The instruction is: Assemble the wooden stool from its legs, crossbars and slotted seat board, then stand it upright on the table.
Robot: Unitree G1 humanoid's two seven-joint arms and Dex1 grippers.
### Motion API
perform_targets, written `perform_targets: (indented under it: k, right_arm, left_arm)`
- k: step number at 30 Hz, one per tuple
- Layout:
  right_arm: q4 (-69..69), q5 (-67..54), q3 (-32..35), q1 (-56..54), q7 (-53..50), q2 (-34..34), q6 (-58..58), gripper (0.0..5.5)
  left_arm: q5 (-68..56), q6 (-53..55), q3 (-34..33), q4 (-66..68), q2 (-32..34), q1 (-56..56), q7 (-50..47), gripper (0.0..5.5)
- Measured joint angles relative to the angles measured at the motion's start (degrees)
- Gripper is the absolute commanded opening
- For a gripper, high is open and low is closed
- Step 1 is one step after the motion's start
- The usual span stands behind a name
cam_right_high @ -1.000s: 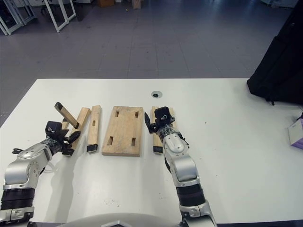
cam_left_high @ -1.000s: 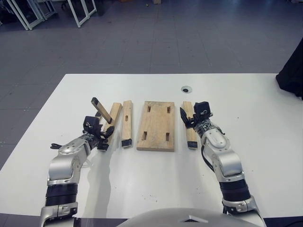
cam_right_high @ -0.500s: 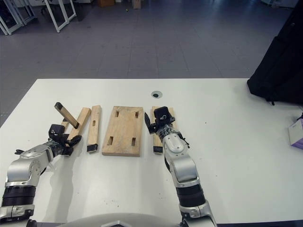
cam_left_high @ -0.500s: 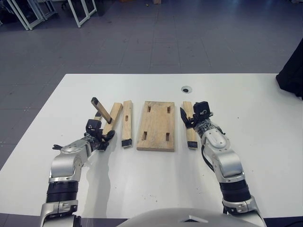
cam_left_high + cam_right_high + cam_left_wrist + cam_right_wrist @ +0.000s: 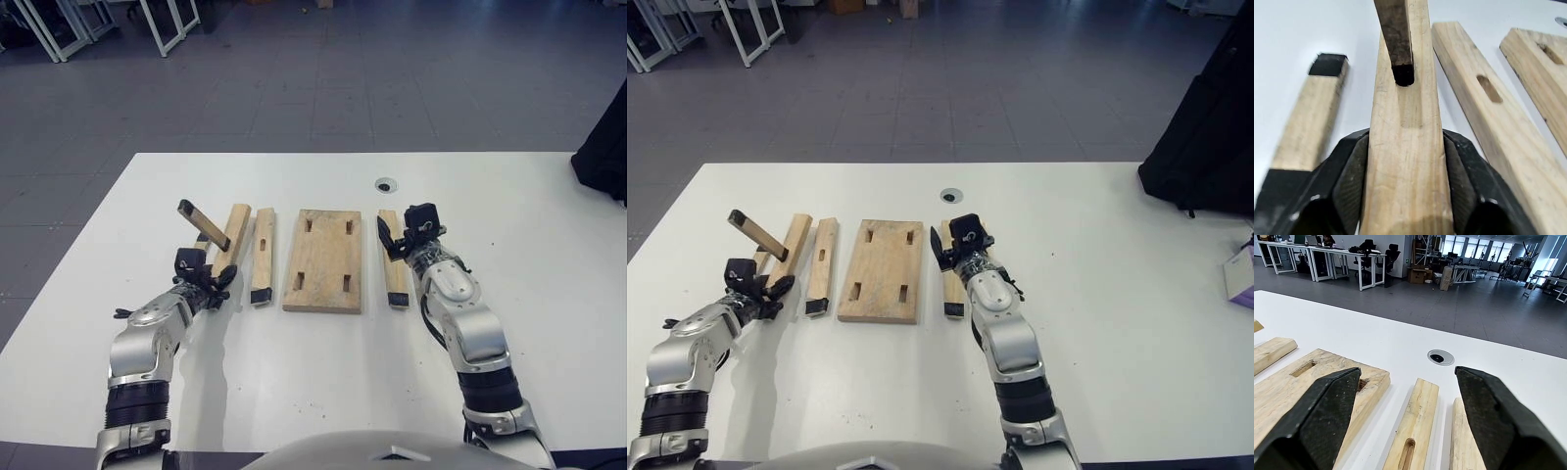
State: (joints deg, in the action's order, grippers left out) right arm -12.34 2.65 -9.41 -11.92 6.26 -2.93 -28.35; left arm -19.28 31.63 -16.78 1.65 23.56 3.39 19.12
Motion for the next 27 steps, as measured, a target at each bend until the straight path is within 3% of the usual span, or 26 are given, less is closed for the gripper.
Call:
perform_targets:
  k: [5,9,12,17,27]
  right_arm:
    - [1.7,-3.86,3.69,-2.09,0.67,0.9,0.72,3.55]
    - [0.48,-28.55,16.11,-4.51,7.11,6.72,-5.72,3.55]
    - [-5.1,-46.86,19.28,-2.52,15.28,6.34,-12.1,3.55]
    - [-14.28,-71.93,20.0,0.08,21.57,3.64,-20.08,3.55]
    - [-15.78,-78.45,13.61,3.5,17.77,-0.66,-21.7,3.55]
  left_arm:
    - [-7.71,-5.9,-2.73,-7.7,-4.27,4.79,1.9,2.06]
    - [-22.36,-2.39,-0.05,-16.57,-6.06,1.39,14.6,2.05]
    - [-35.17,6.3,0.37,-18.53,-5.45,-4.93,22.38,2.05]
    - [-48.13,15.95,2.4,-24.7,-0.56,-9.58,31.23,2.05]
    - [-55.93,19.15,3.51,-30.57,2.78,-10.42,30.58,2.05]
